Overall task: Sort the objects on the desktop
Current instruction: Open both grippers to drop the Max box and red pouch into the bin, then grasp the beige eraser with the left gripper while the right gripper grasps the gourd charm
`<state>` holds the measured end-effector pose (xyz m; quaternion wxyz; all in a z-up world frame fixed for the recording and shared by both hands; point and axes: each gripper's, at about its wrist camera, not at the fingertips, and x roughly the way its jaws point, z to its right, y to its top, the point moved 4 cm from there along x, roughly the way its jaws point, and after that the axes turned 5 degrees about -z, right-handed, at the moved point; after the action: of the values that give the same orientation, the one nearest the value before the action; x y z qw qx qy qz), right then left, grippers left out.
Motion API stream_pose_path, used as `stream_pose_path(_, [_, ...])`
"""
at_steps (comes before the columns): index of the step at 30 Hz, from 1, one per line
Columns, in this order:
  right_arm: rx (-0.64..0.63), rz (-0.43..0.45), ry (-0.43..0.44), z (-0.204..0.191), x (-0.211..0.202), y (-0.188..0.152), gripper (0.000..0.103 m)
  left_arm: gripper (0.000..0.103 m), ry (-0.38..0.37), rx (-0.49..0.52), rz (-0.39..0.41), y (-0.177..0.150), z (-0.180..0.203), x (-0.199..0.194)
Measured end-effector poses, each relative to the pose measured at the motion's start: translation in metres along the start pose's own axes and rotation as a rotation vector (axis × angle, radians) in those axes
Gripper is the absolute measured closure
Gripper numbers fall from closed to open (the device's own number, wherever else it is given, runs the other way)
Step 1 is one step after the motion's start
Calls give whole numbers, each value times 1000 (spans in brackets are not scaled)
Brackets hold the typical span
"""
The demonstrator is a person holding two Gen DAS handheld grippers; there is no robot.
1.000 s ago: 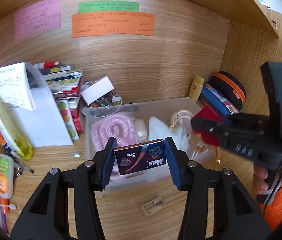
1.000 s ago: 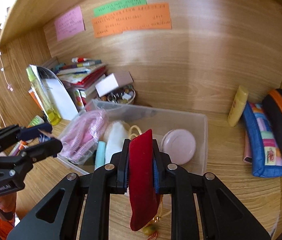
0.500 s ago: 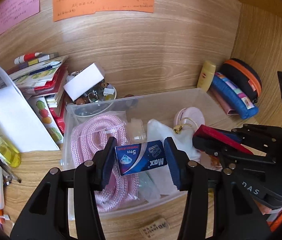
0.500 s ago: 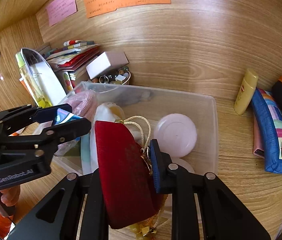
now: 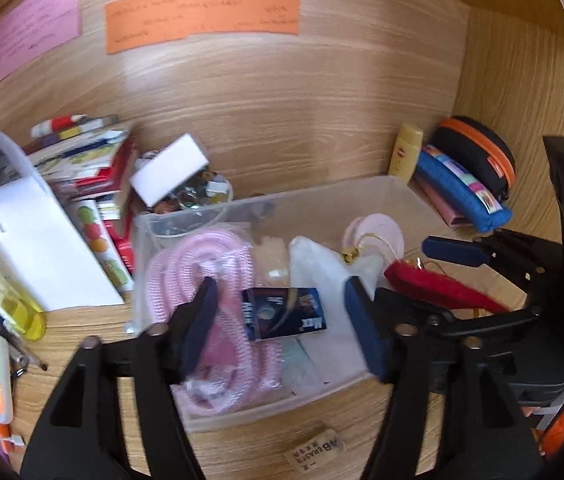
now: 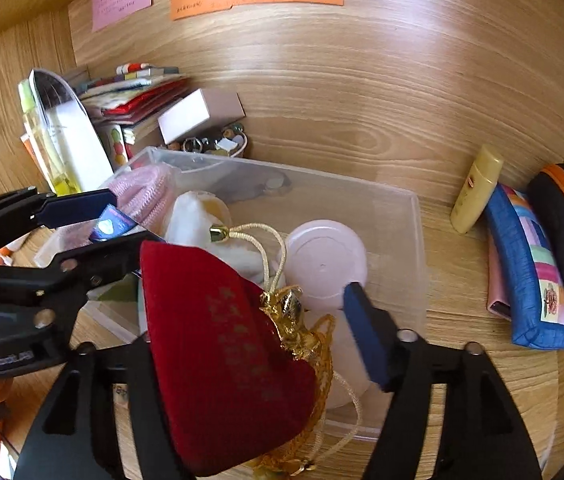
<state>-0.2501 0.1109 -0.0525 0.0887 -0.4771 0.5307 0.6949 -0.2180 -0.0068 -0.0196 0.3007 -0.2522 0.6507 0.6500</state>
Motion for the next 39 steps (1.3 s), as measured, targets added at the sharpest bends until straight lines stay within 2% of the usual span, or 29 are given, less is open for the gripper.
stream_pose_path(3, [-10, 16, 1, -3, -8, 1, 25, 33, -3, -17, 18, 0, -4, -8])
stream_pose_path(6, [-9, 36, 10, -7, -21, 2, 20, 31, -21, -57, 24, 0, -11, -15])
stream_pose_path(9, [-27, 40, 27, -15, -32, -3, 19, 31, -21, -90, 24, -1, -20, -17])
stream_pose_path(13, [-73, 50, -4, -23, -46, -15, 19, 31, -17, -125, 18, -6, -31, -24])
stream_pose_path(16, [-84, 47, -28, -22, -52, -24, 18, 31, 23, -139, 24, -12, -37, -31])
stream_pose_path(19, [-71, 38, -40, -18, -57, -30, 18, 31, 62, -139, 23, -20, -40, -36])
stream_pose_path(22, [-41, 29, -36, -11, -61, -37, 18, 31, 61, -135, 20, -29, -41, -43])
stream_pose_path(27, [17, -12, -43, 1, -56, -51, 18, 25, 73, -98, 21, -45, -37, -56])
stream_pose_path(34, [70, -86, -33, 11, -41, -73, 18, 25, 68, -62, -33, -70, -27, -53])
stream_pose_path(39, [74, -127, -32, 11, -32, -86, 18, 25, 44, -44, -103, -89, -17, -40])
